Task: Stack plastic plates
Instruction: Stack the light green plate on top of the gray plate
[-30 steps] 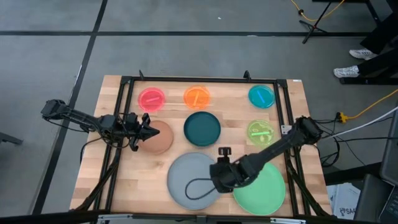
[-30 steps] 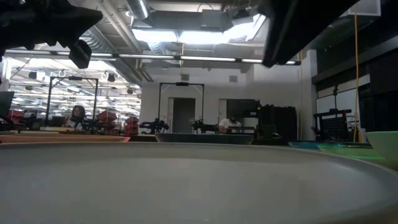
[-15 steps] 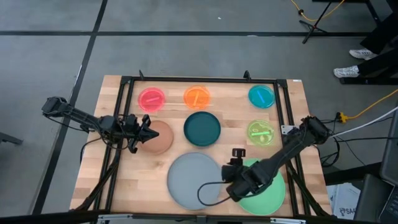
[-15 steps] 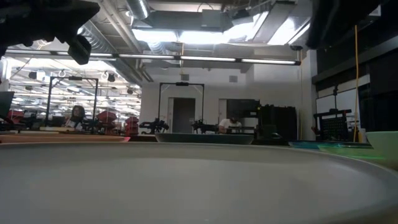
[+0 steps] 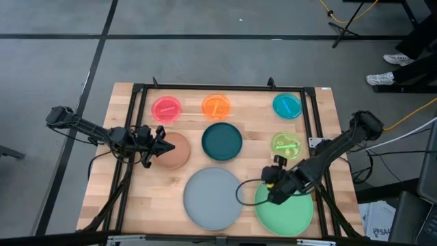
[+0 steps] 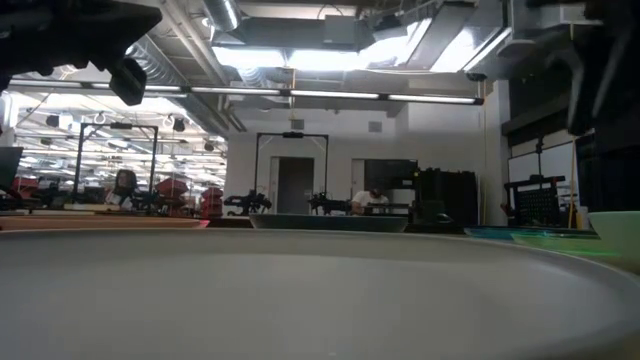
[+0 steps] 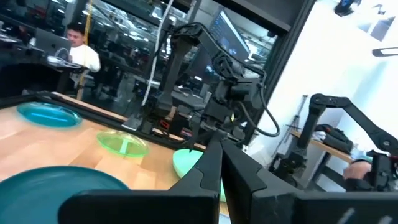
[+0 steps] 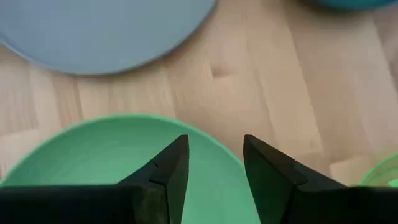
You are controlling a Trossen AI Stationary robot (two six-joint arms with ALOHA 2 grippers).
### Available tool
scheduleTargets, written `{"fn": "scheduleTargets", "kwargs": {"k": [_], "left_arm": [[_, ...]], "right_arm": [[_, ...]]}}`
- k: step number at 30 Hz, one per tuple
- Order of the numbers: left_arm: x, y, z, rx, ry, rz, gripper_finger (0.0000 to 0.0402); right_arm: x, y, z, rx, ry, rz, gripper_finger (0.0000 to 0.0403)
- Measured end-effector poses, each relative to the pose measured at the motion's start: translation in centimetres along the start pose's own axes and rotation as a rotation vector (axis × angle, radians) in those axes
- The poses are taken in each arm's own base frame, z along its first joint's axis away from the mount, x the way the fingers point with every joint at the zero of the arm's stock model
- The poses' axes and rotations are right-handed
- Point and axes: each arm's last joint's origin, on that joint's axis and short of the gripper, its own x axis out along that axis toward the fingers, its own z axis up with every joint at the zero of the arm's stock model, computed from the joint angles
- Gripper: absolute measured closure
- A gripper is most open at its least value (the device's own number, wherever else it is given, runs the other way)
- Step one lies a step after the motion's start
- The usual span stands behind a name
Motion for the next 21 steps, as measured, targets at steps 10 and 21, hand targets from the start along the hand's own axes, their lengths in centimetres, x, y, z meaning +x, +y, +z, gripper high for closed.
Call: {"fn": "scheduleTargets", "kwargs": {"k": [10,21], "left_arm": [[0.0,0.1,0.0,0.002,-0.003,0.022,0.0398],[0.0,0.2,-0.1,0.033,0.000,0.057,0.0398]], "right_arm": [[1.7,-1.9,-2.6,-0.080,0.102,-0.026,0.0259],[3.8,-4.1,-2.7,-0.059,0.206,-0.036,0.0259]]}}
